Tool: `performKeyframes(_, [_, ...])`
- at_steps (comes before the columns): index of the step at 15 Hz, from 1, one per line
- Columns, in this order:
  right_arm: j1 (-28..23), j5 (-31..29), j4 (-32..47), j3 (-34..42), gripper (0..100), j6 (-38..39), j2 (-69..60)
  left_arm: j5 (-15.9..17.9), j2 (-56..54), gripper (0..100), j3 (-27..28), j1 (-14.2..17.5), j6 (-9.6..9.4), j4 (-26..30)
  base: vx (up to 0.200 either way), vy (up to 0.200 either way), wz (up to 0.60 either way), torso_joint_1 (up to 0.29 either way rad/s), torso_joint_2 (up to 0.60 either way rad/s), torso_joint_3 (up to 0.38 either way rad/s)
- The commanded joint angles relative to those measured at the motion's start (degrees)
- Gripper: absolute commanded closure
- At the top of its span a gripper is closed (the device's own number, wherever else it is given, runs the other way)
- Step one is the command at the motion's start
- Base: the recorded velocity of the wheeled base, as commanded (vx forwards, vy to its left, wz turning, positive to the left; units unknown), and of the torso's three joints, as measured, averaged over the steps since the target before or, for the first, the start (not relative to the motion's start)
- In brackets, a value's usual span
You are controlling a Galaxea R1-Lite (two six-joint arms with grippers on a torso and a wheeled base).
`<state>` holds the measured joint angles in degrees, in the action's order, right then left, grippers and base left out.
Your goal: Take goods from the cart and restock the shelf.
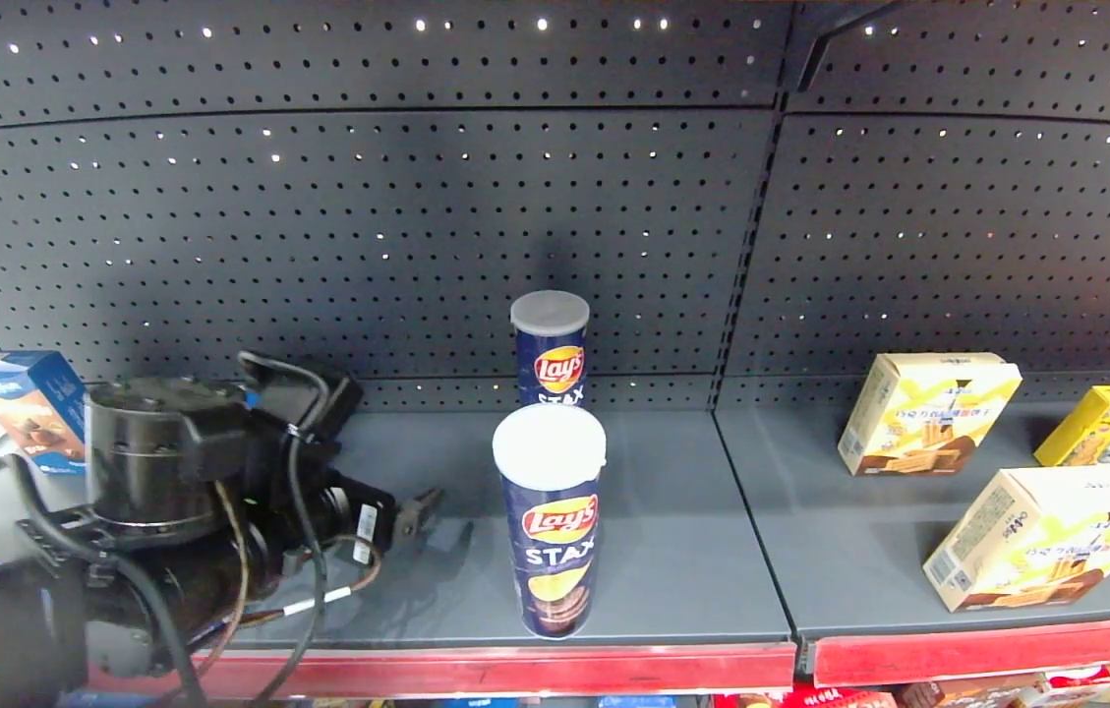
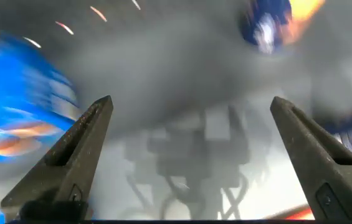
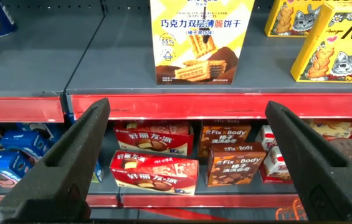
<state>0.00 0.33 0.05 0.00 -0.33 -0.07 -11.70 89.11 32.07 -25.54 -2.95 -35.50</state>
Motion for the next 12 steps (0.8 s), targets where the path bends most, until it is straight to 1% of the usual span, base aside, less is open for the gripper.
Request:
performKeyframes(1, [0.0,0.0,0.0,0.0,0,0.0,0.1,1.2,-10.5,0,3.6,4.6,-2.15,1.6,0.0,0.0,0.0,0.0,0.0,0.0])
performKeyframes(3, [0.0,0.0,0.0,0.0,0,0.0,0.1,1.0,-18.4,0,5.5,4.9,-2.32,8.0,0.0,0.0,0.0,0.0,0.0,0.0])
performKeyframes(4, [0.0,0.0,0.0,0.0,0,0.0,0.1,0.8,-20.8,0,5.4,4.9,-2.32,9.8,0.0,0.0,0.0,0.0,0.0,0.0])
performKeyframes(5, [0.0,0.0,0.0,0.0,0,0.0,0.1,0.1,-25.6,0,4.1,5.5,-2.06,12.0,0.0,0.0,0.0,0.0,0.0,0.0])
performKeyframes(8, [0.0,0.0,0.0,0.0,0,0.0,0.1,0.4,-37.2,0,-3.9,11.7,-1.97,13.3,0.0,0.0,0.0,0.0,0.0,0.0])
performKeyframes(9, [0.0,0.0,0.0,0.0,0,0.0,0.1,0.4,-39.6,0,-5.4,12.4,-1.97,13.3,0.0,0.0,0.0,0.0,0.0,0.0])
performKeyframes(10, [0.0,0.0,0.0,0.0,0,0.0,0.1,0.4,-47.5,0,-10.6,14.5,-2.15,14.0,0.0,0.0,0.0,0.0,0.0,0.0])
performKeyframes(11, [0.0,0.0,0.0,0.0,0,0.0,0.1,0.4,-51.8,0,-13.4,15.7,-2.15,15.2,0.0,0.0,0.0,0.0,0.0,0.0])
performKeyframes(12, [0.0,0.0,0.0,0.0,0,0.0,0.1,0.4,-58.6,0,-17.5,16.6,-2.06,17.6,0.0,0.0,0.0,0.0,0.0,0.0])
